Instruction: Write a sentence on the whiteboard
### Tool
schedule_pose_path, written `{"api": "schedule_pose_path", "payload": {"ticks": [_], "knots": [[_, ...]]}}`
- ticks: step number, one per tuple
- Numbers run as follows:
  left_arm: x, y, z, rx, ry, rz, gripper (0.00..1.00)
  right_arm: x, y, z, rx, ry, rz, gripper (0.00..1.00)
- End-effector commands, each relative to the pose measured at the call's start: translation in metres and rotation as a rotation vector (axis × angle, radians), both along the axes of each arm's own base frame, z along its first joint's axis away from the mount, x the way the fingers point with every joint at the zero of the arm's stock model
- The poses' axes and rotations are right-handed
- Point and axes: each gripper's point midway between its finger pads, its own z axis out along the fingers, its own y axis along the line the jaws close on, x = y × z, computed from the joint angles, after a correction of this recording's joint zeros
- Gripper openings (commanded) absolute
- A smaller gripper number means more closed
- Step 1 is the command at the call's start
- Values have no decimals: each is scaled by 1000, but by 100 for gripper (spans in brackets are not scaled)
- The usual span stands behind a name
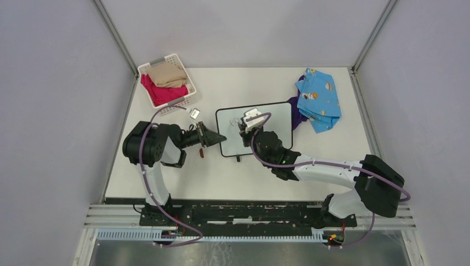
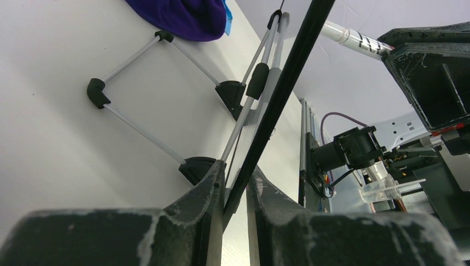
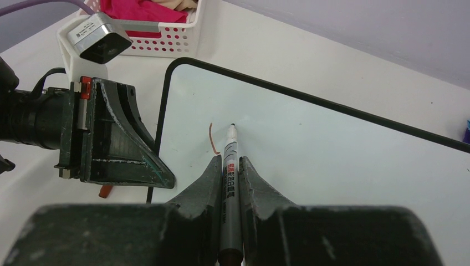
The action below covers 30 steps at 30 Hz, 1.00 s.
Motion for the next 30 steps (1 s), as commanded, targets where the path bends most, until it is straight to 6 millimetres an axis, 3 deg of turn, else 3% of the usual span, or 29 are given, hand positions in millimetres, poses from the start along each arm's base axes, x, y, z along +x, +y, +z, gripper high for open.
{"api": "schedule_pose_path", "payload": {"ticks": [1, 13, 20, 26, 30], "knots": [[-2, -3, 23, -27, -202, -29, 21, 3, 4, 10, 39, -8, 2, 0], [-3, -4, 22, -27, -201, -30, 20, -10, -8, -30, 2, 64, 19, 0], [-3, -4, 22, -27, -198, -34, 20, -20, -1, -49, -20, 112, 85, 0], [-4, -5, 21, -27, -197, -37, 20, -26, 17, -54, -25, 139, 167, 0], [-3, -5, 21, -27, -197, -38, 20, -26, 15, -43, -5, 123, 159, 0]]}}
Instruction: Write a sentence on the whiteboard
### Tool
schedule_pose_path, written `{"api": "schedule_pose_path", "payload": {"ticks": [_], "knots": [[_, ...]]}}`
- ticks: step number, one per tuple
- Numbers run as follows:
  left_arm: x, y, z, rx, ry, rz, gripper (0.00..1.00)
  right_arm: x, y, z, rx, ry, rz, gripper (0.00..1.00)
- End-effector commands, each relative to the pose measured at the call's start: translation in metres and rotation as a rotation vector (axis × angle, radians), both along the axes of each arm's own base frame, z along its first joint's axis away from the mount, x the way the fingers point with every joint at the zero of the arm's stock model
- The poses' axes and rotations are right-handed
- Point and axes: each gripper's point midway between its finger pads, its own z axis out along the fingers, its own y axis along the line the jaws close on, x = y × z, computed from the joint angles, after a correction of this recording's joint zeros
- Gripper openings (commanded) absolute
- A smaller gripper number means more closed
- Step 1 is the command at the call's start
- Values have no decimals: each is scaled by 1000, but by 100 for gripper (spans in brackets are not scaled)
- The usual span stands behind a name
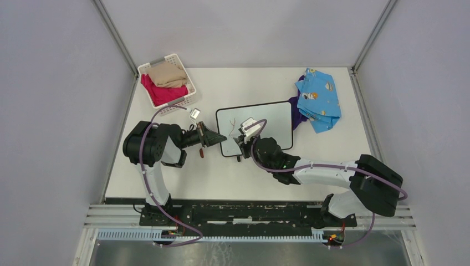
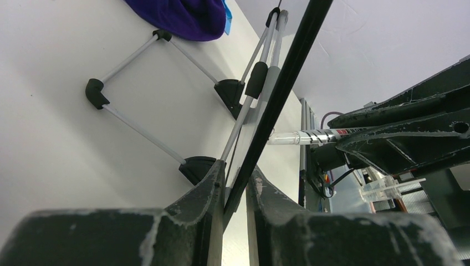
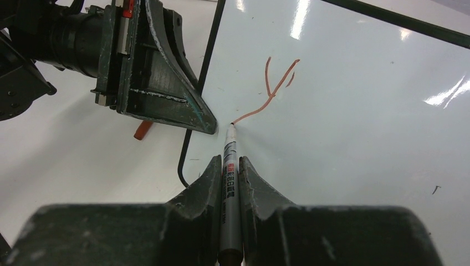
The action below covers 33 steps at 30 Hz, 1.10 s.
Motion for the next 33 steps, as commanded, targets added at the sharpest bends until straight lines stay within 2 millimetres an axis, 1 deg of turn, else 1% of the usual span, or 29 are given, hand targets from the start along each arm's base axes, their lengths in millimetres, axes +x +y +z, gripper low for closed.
{"api": "schedule_pose_path", "payload": {"ticks": [1, 4, 8, 12, 15, 21, 30, 33], "knots": [[-4, -4, 21, -27, -196, -36, 20, 3, -3, 18, 32, -17, -17, 0], [-4, -4, 20, -27, -192, -38, 20, 2, -13, 38, 69, -59, -38, 0], [-4, -3, 21, -27, -195, -37, 20, 7, -36, 60, 81, -123, -113, 0], [-4, -4, 21, -27, -195, -38, 20, 16, -48, 68, 65, -156, -165, 0], [-4, -3, 21, -26, -193, -37, 20, 23, -48, 68, 53, -156, -174, 0], [-4, -4, 21, -27, -196, -38, 19, 28, -41, 68, 44, -155, -167, 0], [-4, -4, 21, -27, -194, -39, 19, 25, -35, 73, 84, -163, -135, 0], [-4, -4, 21, -27, -195, -39, 19, 24, -32, 72, 92, -157, -120, 0]]}}
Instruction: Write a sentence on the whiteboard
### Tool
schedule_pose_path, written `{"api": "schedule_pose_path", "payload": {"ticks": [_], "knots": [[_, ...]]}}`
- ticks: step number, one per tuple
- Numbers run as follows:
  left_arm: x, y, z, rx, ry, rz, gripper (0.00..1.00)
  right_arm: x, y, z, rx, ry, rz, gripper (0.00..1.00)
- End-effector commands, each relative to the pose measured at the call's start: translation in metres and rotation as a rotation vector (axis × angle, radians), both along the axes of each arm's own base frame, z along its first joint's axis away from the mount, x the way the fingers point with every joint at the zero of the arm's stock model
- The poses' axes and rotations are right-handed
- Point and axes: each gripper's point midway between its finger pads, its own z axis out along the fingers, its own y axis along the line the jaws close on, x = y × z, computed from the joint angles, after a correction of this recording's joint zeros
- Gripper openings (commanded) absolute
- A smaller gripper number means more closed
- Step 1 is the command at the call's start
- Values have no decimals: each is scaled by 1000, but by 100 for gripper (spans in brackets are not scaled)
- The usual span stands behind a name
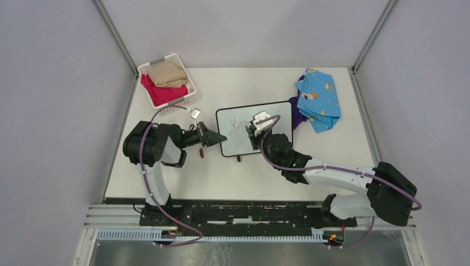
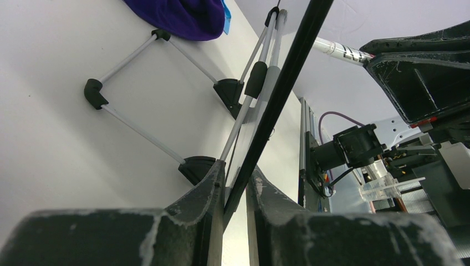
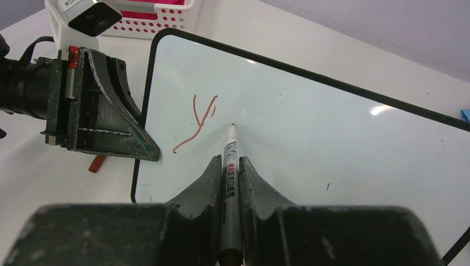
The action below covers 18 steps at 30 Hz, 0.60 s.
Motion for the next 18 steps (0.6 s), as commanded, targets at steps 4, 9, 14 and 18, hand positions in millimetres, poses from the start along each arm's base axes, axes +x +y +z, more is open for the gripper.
{"api": "schedule_pose_path", "payload": {"ticks": [4, 9, 14, 18], "knots": [[-4, -4, 21, -27, -193, -37, 19, 3, 15, 28, 91, -43, 41, 0], [-4, -4, 21, -27, -193, -39, 18, 4, 19, 20, 70, -26, 45, 0], [-5, -4, 20, -27, -189, -42, 18, 5, 22, 13, 52, -7, 46, 0], [-5, -4, 20, -27, -189, -42, 18, 4, 19, 6, 39, 5, 40, 0]]}}
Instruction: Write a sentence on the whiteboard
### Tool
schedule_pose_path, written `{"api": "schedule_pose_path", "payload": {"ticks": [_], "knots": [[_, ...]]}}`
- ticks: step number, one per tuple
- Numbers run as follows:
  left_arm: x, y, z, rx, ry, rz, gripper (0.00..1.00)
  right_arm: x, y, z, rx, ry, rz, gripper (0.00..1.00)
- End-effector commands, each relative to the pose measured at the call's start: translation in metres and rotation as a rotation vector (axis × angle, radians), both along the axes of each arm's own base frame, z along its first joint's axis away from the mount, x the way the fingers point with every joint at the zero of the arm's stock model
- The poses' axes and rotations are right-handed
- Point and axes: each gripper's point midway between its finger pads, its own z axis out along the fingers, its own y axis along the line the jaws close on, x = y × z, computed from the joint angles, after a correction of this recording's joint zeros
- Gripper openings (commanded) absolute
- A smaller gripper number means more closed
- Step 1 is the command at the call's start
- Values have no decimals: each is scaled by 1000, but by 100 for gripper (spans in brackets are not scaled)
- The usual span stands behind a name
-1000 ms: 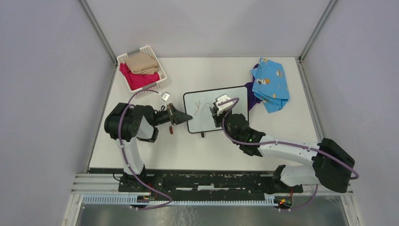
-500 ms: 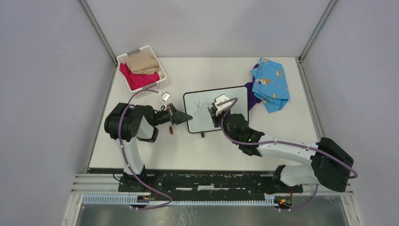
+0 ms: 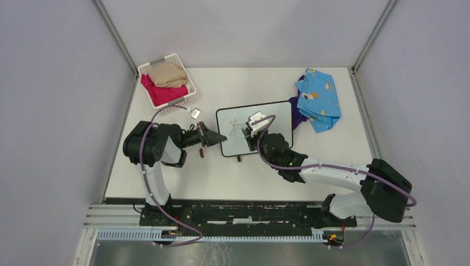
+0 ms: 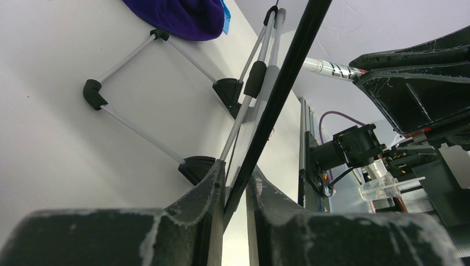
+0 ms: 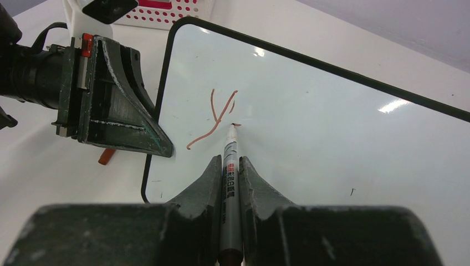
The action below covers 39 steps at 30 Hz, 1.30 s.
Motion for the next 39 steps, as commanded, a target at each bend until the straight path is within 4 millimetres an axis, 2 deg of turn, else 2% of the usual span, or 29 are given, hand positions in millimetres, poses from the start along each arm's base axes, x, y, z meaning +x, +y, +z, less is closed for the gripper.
{"api": "schedule_pose_path", "payload": {"ticks": [1, 12, 20, 30, 39], "knots": [[-4, -4, 20, -27, -188, -39, 18, 3, 4, 14, 43, -13, -8, 0], [-4, -4, 20, -27, -190, -41, 18, 0, -15, -5, -11, 11, -45, 0], [-5, -4, 18, -27, -183, -42, 17, 5, -26, 3, 3, 0, -79, 0], [-6, -5, 18, -25, -189, -48, 16, 15, -16, 23, 17, -27, -68, 0], [-6, -5, 19, -26, -189, -48, 16, 16, -3, 23, 18, -18, -32, 0]]}}
